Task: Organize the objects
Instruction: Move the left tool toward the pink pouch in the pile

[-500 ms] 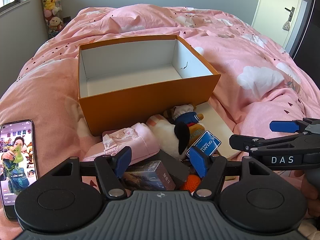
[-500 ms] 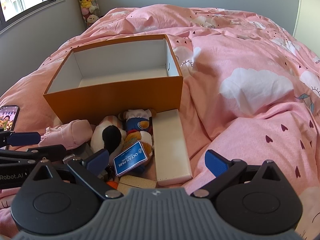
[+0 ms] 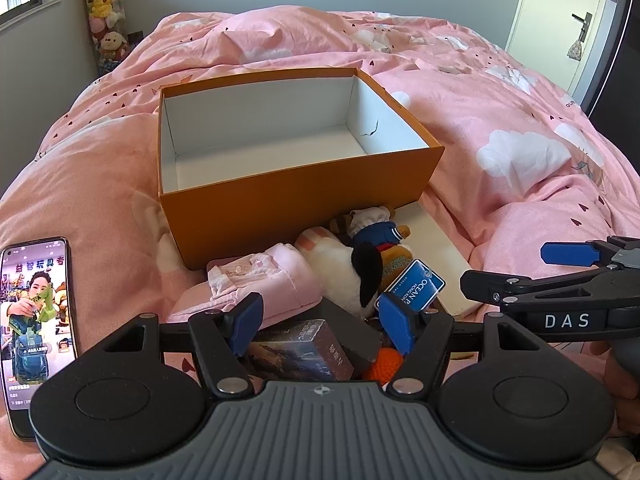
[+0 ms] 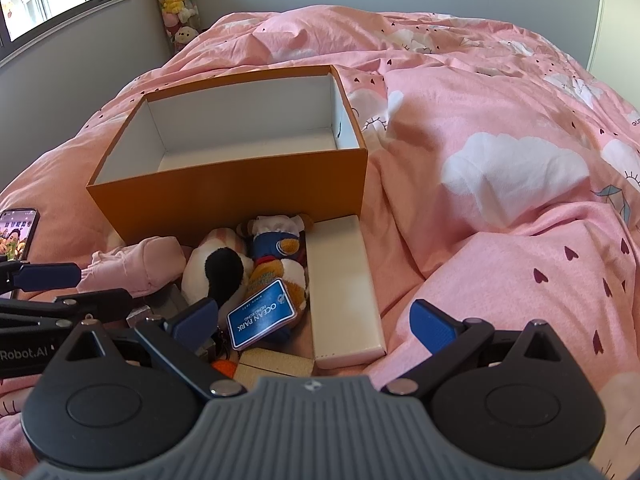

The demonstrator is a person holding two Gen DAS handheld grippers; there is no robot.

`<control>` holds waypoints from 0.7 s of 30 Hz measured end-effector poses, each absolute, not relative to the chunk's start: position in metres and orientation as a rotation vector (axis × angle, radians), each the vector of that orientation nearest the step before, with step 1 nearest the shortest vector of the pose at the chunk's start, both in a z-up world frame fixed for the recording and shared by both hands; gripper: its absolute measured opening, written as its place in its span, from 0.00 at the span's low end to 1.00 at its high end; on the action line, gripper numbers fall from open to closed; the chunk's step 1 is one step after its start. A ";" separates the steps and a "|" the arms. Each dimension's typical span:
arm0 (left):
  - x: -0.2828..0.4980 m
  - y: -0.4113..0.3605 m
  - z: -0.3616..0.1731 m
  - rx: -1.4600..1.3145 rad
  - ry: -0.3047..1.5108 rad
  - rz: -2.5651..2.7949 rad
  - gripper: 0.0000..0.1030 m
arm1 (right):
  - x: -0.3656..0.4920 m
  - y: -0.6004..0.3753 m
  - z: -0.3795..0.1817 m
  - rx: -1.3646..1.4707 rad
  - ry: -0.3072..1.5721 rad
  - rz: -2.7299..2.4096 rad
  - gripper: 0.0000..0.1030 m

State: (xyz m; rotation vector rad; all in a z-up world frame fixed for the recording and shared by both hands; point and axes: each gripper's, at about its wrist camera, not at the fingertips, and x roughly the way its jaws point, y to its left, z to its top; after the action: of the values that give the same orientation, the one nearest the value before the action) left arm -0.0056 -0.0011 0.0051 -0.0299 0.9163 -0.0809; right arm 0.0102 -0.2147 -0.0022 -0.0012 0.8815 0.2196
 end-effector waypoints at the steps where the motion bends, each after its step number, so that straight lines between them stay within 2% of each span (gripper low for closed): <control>1: -0.005 0.001 0.005 -0.034 0.918 -0.076 0.75 | 0.010 -0.215 -0.003 0.000 0.883 0.222 0.99; 4: -0.004 0.007 0.004 -0.042 0.929 -0.065 0.74 | 0.011 -0.214 -0.004 0.005 0.890 0.237 0.99; 6: -0.002 0.010 0.005 -0.042 0.939 -0.062 0.69 | 0.012 -0.213 -0.004 0.003 0.896 0.249 0.97; 11: 0.002 0.017 0.003 -0.056 0.969 -0.048 0.64 | 0.017 -0.206 -0.007 -0.015 0.922 0.301 0.76; 14: 0.004 0.019 0.001 -0.073 0.983 -0.042 0.61 | 0.022 -0.201 -0.007 -0.029 0.935 0.348 0.67; 17: 0.007 0.023 -0.002 -0.094 1.011 -0.023 0.54 | 0.030 -0.194 -0.007 -0.046 0.945 0.391 0.59; 21: 0.010 0.029 -0.009 -0.119 1.048 -0.007 0.46 | 0.042 -0.180 -0.004 -0.057 0.951 0.445 0.56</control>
State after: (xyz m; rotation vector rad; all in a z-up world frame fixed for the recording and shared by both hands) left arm 0.0099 0.0293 -0.0088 -0.1186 1.0479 -0.0068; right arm 0.0423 -0.1804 -0.0039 -0.0573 0.9509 0.4452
